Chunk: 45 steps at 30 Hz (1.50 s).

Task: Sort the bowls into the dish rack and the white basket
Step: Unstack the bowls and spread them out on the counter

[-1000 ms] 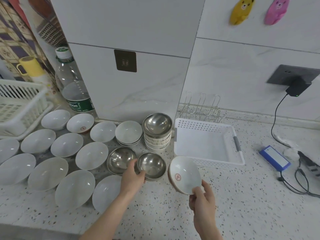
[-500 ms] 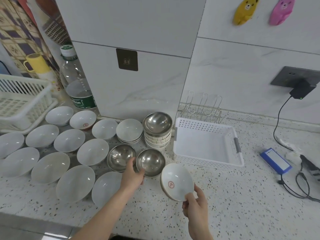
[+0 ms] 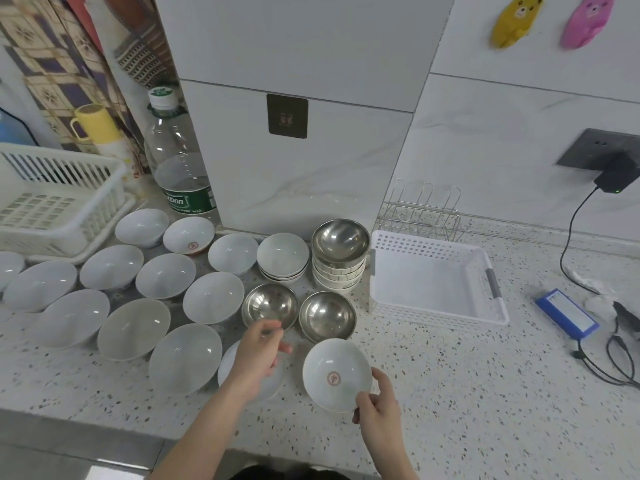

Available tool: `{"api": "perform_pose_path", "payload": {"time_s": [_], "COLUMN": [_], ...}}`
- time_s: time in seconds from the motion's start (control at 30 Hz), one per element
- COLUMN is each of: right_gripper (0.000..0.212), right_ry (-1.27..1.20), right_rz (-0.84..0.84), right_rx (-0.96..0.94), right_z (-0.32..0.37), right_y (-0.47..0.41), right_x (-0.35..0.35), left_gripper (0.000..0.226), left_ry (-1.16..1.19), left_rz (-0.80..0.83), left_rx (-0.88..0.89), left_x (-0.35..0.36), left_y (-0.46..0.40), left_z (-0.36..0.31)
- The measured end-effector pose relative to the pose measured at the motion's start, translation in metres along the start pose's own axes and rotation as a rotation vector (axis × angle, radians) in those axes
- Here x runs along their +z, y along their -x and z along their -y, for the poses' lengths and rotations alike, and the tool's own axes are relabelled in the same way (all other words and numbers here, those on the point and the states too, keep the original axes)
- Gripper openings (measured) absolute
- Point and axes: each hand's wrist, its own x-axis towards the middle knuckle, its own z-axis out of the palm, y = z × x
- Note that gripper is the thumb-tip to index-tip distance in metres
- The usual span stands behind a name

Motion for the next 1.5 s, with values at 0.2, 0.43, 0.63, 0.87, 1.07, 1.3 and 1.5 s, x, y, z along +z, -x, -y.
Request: {"api": "perform_pose_path", "payload": {"time_s": [0.2,0.43,0.63,0.87,1.07,1.3,1.5], "right_gripper": [0.041,0.045,0.046,0.045,0.055,0.044,0.036], "right_ry": [0.027,0.058,0.07,0.083,0.083,0.179,0.245], "right_rz": [0.056,0.085,0.139,0.226,0.274,0.114,-0.161], "right_rx": [0.036,0.045,0.041,0.037,0.057,0.052,-0.079], "right_z": [-0.007,-0.011,-0.015,-0.017,-0.018,-0.005,0.032], "right_y": [0.002,-0.004,-0.011,-0.014,-0.009,-0.012,-0.025], "right_x": [0.015,0.014,0.012,0.006,0.009,0.004,0.01], "left_gripper": [0.016,0.015,0.015,0.015,0.014,0.014,0.022], "left_ry": [0.126,0.156,0.174,0.158,0.153,0.132,-0.006], "left_rz": [0.006,-0.019,-0.049,-0.084,-0.079,-0.049,-0.046], "left_rx": [-0.051,-0.059,-0.068,-0.047,-0.052,-0.046,-0.036], "left_x": [-0.015,-0.016,-0.008,0.003,0.007,-0.005,-0.026], "left_y": [0.005,0.007,0.007,0.008,0.005,-0.014,-0.051], "left_z": [0.002,0.003,0.006,0.0,-0.004,-0.01,-0.037]}}
